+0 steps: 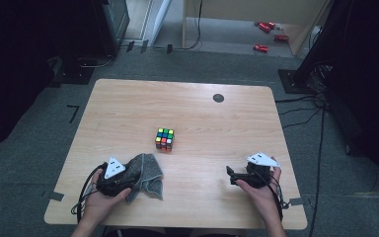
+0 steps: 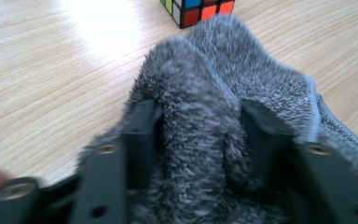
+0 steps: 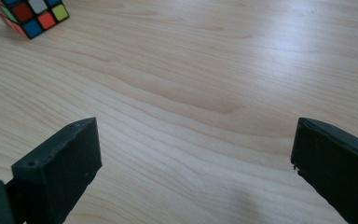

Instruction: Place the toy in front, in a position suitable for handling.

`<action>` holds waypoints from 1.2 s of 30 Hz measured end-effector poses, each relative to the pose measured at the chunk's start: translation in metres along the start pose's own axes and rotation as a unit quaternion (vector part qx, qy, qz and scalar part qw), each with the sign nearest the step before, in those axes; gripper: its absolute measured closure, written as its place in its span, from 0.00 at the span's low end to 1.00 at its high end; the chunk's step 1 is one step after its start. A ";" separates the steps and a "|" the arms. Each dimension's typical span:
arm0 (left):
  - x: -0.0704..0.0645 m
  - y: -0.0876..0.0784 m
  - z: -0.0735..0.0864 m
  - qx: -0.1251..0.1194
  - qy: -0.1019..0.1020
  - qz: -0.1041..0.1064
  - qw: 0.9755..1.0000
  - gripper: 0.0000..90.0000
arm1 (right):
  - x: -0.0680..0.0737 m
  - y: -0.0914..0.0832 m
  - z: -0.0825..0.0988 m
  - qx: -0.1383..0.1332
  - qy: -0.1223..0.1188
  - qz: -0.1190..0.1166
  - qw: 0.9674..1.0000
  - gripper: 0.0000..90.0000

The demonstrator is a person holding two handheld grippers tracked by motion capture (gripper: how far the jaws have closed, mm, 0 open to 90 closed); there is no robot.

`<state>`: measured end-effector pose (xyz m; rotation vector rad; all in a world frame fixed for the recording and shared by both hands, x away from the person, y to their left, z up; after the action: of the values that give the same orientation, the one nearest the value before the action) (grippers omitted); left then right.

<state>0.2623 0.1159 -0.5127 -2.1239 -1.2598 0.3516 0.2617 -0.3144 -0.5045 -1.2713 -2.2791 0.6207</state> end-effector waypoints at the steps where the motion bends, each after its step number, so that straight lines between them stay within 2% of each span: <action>1: -0.001 -0.003 0.000 -0.003 -0.005 0.001 1.000 0.46 | 0.002 0.001 -0.002 -0.001 -0.002 -0.003 1.000 0.01; 4: -0.005 -0.003 -0.001 0.006 -0.003 -0.002 1.000 0.34 | 0.009 0.006 -0.010 -0.004 -0.004 -0.009 1.000 0.01; 7: -0.007 0.000 0.000 0.012 -0.001 -0.004 1.000 0.31 | 0.016 0.011 -0.017 -0.009 -0.003 -0.014 1.000 0.01; 9: -0.008 0.005 0.001 0.021 -0.009 -0.004 1.000 0.30 | 0.021 0.015 -0.022 -0.013 -0.005 -0.018 1.000 0.01; 12: -0.007 0.006 0.003 0.026 -0.006 -0.006 1.000 0.38 | 0.030 0.023 -0.028 -0.014 -0.009 -0.026 1.000 0.01; 15: -0.004 0.006 0.004 0.023 -0.001 -0.012 1.000 0.57 | 0.039 0.031 -0.033 -0.012 -0.014 -0.035 0.999 0.01; 17: 0.004 0.006 0.005 0.019 -0.010 -0.015 1.000 0.66 | 0.046 0.037 -0.036 -0.012 -0.015 -0.041 0.999 0.01; 20: 0.009 0.006 0.006 0.019 -0.014 -0.023 0.999 0.68 | 0.053 0.043 -0.040 -0.012 -0.020 -0.046 0.999 0.01; 22: 0.015 0.006 0.006 0.018 -0.020 -0.026 0.999 0.70 | 0.064 0.052 -0.047 -0.014 -0.025 -0.056 0.998 0.01; 26: 0.020 0.007 0.008 0.015 -0.022 -0.023 0.999 0.71 | 0.075 0.061 -0.052 -0.014 -0.031 -0.062 0.997 0.01; 29: 0.026 0.008 0.010 0.011 -0.023 -0.007 1.000 0.70 | 0.088 0.072 -0.057 -0.013 -0.038 -0.069 0.997 0.01; 36: 0.031 0.009 0.010 0.006 -0.026 -0.006 1.000 0.70 | 0.107 0.091 -0.064 -0.015 -0.035 -0.074 0.997 0.01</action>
<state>0.2790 0.1429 -0.5238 -2.1077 -1.2966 0.4094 0.3090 -0.1677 -0.4886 -1.0962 -2.4214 0.5880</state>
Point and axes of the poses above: each handheld gripper's, and its own axes: y roughly forward along the jaws, z roughly out of its underside, x roughly to its left, the point moved 2 cm from there along y, roughly forward along the jaws, and after that the axes turned 10 degrees about -z, right-handed, at the moved point
